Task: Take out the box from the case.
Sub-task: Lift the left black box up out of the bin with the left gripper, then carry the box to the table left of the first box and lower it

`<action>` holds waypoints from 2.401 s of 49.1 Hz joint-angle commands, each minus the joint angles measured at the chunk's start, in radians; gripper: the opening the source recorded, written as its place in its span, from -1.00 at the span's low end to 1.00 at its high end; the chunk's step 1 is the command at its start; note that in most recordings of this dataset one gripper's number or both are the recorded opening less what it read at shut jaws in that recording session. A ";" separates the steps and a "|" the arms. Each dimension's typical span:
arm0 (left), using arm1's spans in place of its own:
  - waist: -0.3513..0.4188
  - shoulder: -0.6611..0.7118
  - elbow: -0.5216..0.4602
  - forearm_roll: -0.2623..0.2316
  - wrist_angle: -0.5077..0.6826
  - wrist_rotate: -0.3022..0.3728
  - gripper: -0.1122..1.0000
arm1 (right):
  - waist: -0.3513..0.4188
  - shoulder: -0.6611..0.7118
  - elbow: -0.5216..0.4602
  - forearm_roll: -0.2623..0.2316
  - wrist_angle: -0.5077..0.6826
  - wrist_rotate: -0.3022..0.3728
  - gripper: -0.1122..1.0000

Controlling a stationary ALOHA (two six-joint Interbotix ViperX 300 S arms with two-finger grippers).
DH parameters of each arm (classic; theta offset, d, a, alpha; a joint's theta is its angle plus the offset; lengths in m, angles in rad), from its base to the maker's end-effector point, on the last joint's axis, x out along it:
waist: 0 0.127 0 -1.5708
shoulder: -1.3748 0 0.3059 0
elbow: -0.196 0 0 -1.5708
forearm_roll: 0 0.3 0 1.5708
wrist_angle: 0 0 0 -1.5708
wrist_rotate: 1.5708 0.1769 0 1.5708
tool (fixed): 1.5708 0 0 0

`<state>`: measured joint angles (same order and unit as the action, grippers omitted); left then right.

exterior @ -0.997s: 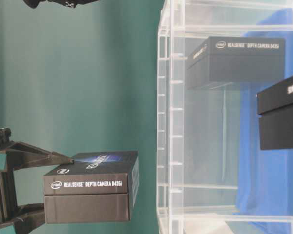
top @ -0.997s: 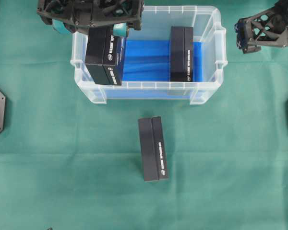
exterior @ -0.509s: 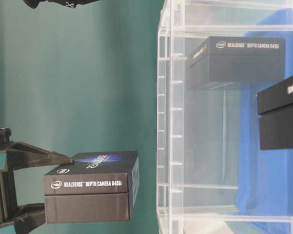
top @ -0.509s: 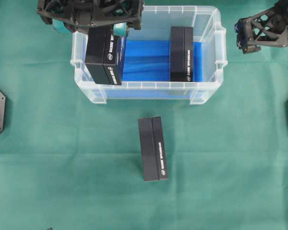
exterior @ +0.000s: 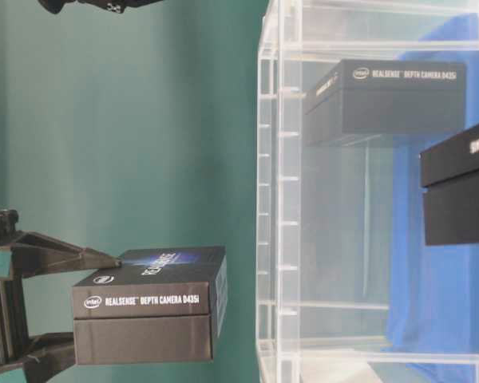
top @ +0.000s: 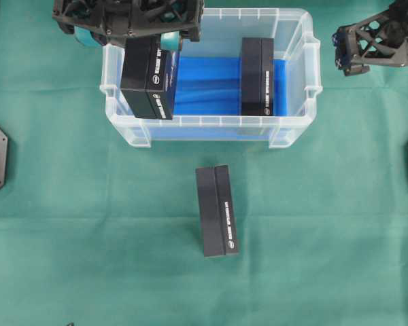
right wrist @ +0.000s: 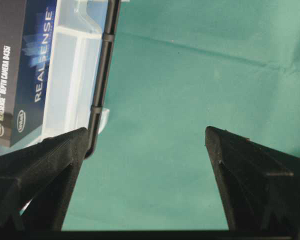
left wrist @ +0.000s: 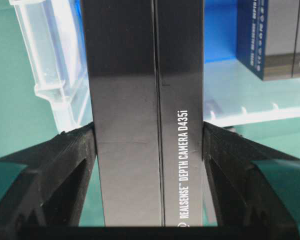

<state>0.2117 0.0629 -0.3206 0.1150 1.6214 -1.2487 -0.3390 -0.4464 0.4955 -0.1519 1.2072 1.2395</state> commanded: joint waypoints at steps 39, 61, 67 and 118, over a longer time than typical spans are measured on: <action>-0.135 -0.046 -0.009 0.015 -0.005 -0.107 0.33 | 0.003 -0.014 -0.012 -0.002 0.000 -0.003 0.88; -0.377 -0.072 0.063 0.054 0.005 -0.399 0.33 | 0.023 -0.014 -0.011 -0.002 0.002 -0.003 0.88; -0.437 -0.069 0.064 0.054 0.032 -0.468 0.33 | 0.029 -0.012 -0.011 0.000 0.002 -0.003 0.88; -0.569 -0.054 0.393 0.120 -0.218 -0.713 0.33 | 0.037 -0.012 -0.011 0.000 0.002 -0.002 0.88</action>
<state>-0.3390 0.0307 0.0552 0.2286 1.4281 -1.9390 -0.3053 -0.4479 0.4939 -0.1519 1.2118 1.2379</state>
